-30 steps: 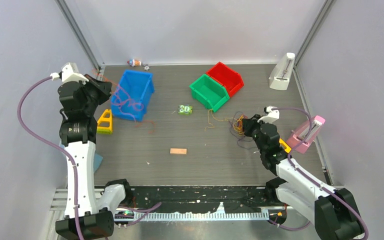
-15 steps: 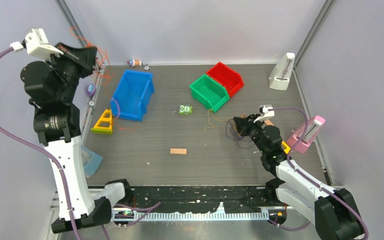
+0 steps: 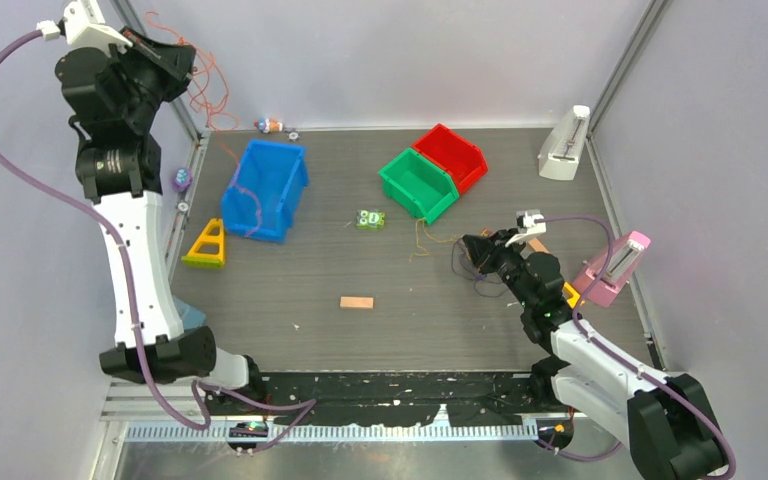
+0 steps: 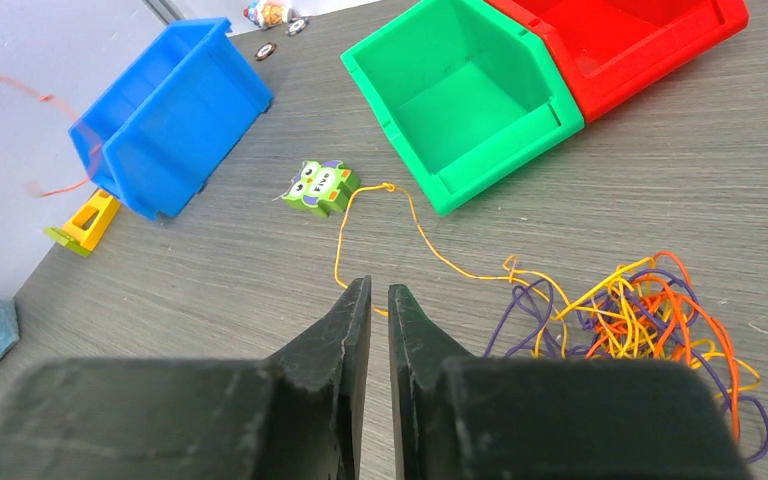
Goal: Untangle the cables
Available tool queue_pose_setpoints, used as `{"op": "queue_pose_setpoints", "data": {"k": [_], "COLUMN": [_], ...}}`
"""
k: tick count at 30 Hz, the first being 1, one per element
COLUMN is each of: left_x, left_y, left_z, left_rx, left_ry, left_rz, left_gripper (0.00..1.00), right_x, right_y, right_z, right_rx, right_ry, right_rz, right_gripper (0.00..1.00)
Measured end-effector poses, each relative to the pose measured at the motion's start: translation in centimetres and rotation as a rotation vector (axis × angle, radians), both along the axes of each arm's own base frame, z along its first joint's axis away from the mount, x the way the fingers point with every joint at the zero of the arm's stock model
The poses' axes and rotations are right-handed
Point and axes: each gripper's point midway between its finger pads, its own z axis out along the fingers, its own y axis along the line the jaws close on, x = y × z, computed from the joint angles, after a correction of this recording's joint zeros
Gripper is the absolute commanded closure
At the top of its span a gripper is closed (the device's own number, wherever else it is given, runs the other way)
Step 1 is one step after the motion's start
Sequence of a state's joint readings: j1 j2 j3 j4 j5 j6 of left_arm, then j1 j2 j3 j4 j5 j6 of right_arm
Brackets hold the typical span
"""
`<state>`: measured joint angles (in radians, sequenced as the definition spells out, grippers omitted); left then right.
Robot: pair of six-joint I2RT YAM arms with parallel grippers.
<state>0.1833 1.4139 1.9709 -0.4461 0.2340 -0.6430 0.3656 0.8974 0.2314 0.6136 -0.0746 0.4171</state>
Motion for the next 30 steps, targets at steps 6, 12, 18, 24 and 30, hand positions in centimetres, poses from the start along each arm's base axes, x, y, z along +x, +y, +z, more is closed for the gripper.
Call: {"op": "queue_pose_setpoints", "data": {"k": [6, 12, 18, 24, 30], "left_x": [3.9, 6.1, 7.2, 7.0, 7.0], "left_y": [0.9, 1.2, 0.9, -1.2, -1.5], "left_z": [-2.1, -4.5, -14.3, -25.4, -29.3], "left_rx": [0.021, 0.051, 0.049, 0.06, 0.063], "left_ry": [0.03, 0.028, 0.172, 0.371, 0.446], "left_rz": [0.01, -0.002, -0.006, -0.032, -0.02], "left_gripper": [1.0, 1.0, 1.0, 1.0, 1.0], "right_x": [-0.1, -0.1, -0.1, -0.1, -0.2], "right_y": [0.0, 0.0, 0.0, 0.0, 0.0], "right_z": [-0.1, -0.2, -0.2, -0.2, -0.2], "right_rx": [0.002, 0.002, 0.002, 0.002, 0.003], "right_ry": [-0.005, -0.004, -0.003, -0.004, -0.007], "right_rz": [0.003, 0.003, 0.003, 0.003, 0.002], "right_gripper": [0.83, 0.84, 0.84, 0.84, 0.84]}}
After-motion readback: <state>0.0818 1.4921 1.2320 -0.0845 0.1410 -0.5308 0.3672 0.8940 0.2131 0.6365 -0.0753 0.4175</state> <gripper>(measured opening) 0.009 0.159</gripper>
